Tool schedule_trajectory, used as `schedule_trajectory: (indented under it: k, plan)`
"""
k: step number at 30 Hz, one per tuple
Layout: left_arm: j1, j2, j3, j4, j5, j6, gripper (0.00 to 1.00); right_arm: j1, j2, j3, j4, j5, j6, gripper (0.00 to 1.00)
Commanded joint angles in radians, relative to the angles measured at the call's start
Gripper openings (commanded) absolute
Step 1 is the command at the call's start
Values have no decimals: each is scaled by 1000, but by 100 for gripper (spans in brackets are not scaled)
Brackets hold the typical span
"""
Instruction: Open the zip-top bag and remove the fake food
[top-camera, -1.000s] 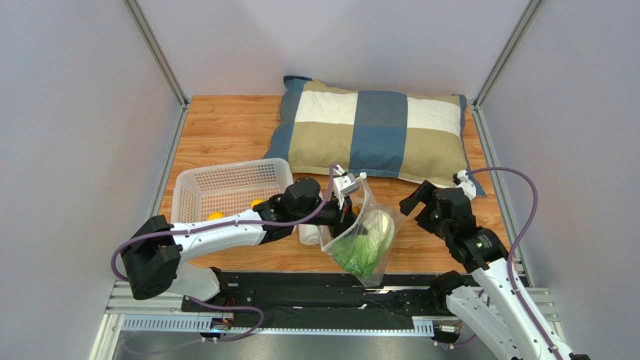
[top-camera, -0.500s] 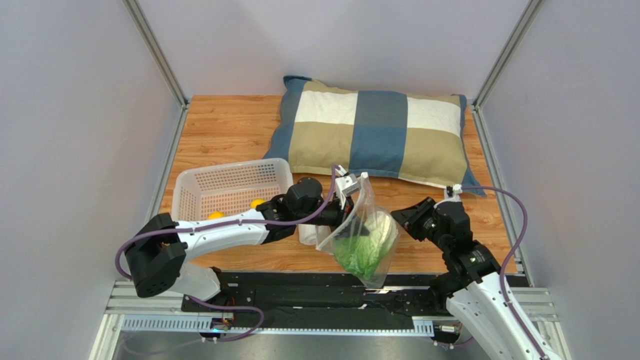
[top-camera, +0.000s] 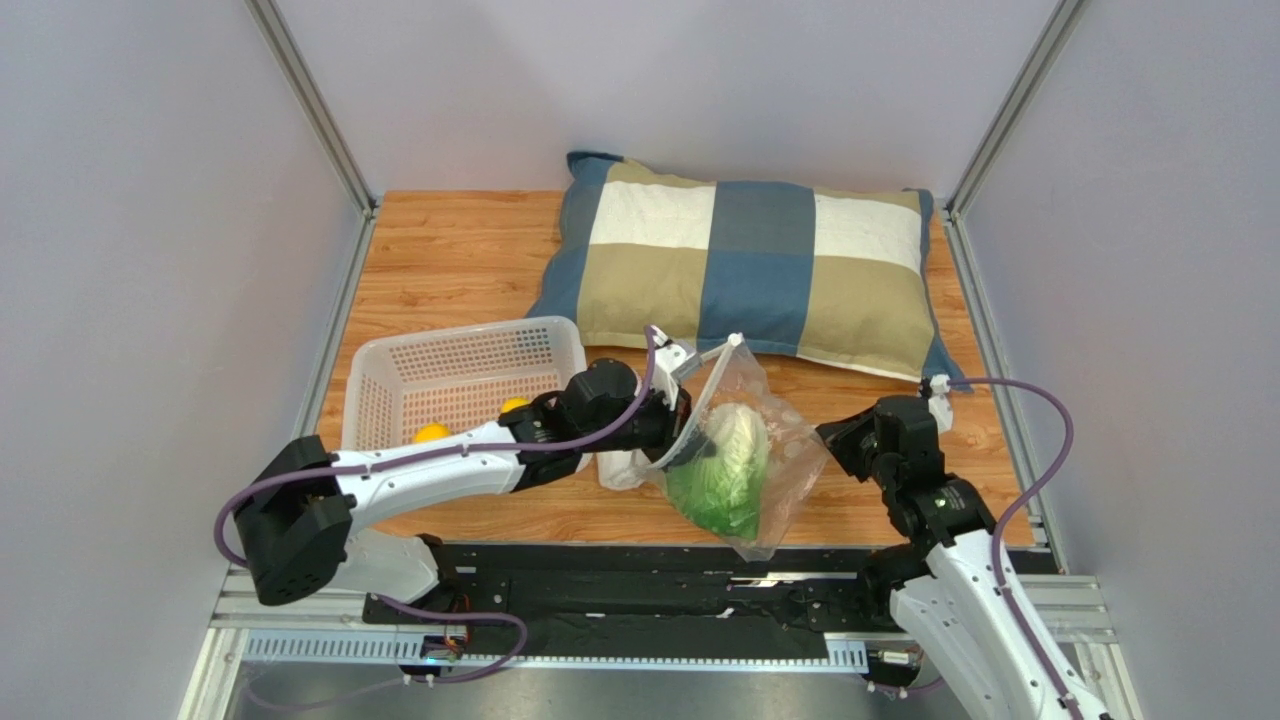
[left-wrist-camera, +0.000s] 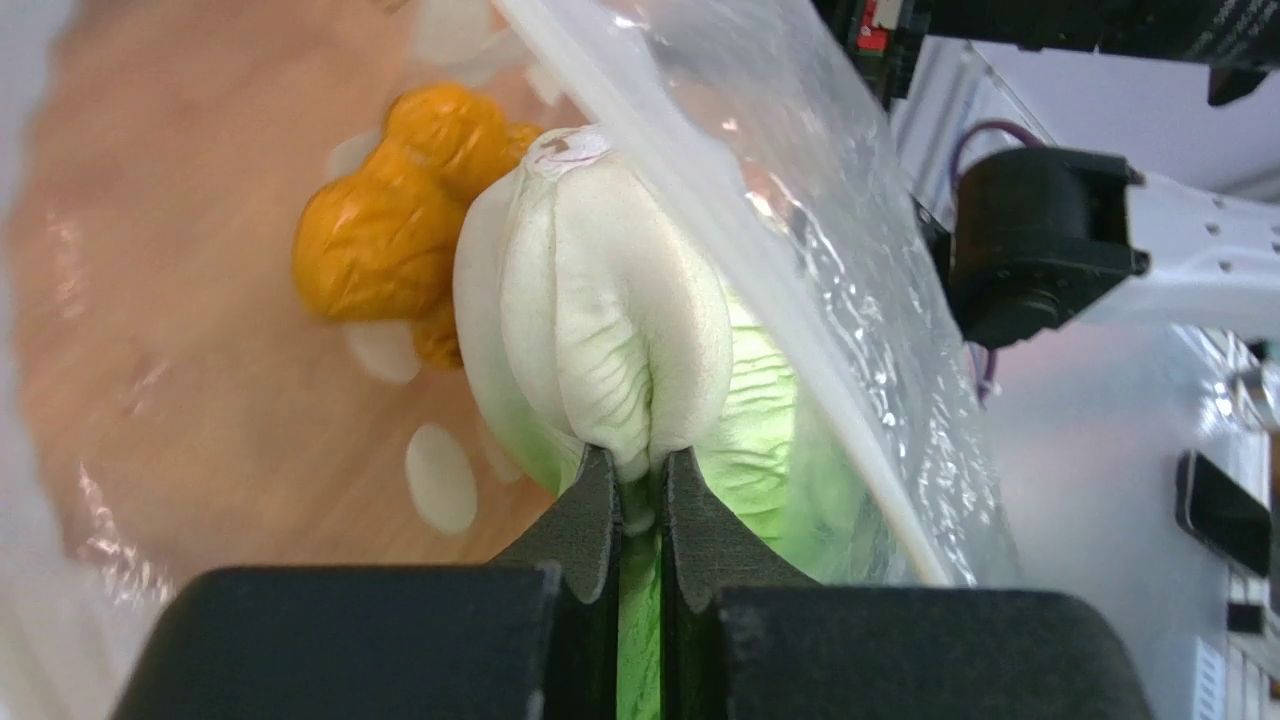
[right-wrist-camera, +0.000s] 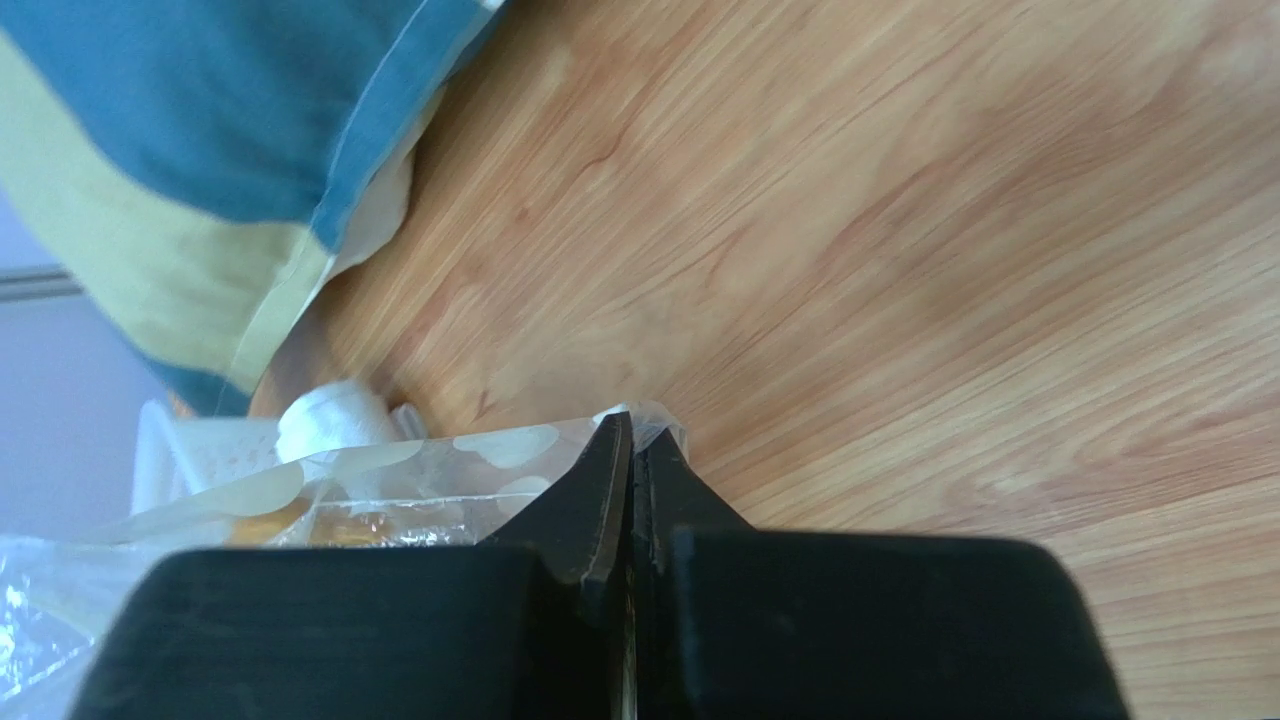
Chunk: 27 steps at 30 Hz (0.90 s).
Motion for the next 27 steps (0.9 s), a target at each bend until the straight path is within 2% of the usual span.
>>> schedule_trajectory:
  k: [1,4,6,9,13,18,20,22,25,26,27]
  plan:
    - [0,-129,-24,-162,-223,-68,0,-99,46,-14,52,73,-90,0]
    - [0,-170,14,-395,-428,-134,0,-118,110,-31,92,85,-144,0]
    - [0,-187,28,-451,-516,-157,0,-120,145,-28,109,97,-175,0]
    - [0,-196,28,-442,-479,-136,0,-121,205,-24,132,129,-209,0]
    - [0,-195,-24,-280,-335,-101,0,-123,245,-8,133,157,-250,0]
    - [0,-204,-46,-224,-323,-148,0,-123,242,9,130,137,-317,0]
    - [0,-227,-57,-149,-301,-134,0,-123,231,13,145,120,-365,0]
    - [0,-247,-29,-175,-300,-93,0,-124,233,22,147,109,-397,0]
    - [0,-264,58,-407,-495,-102,0,-123,250,35,161,106,-445,0]
    - [2,-264,109,-473,-633,-131,0,-121,269,36,167,97,-462,0]
    - [2,-261,136,-603,-696,-146,0,-129,283,44,176,83,-468,0]
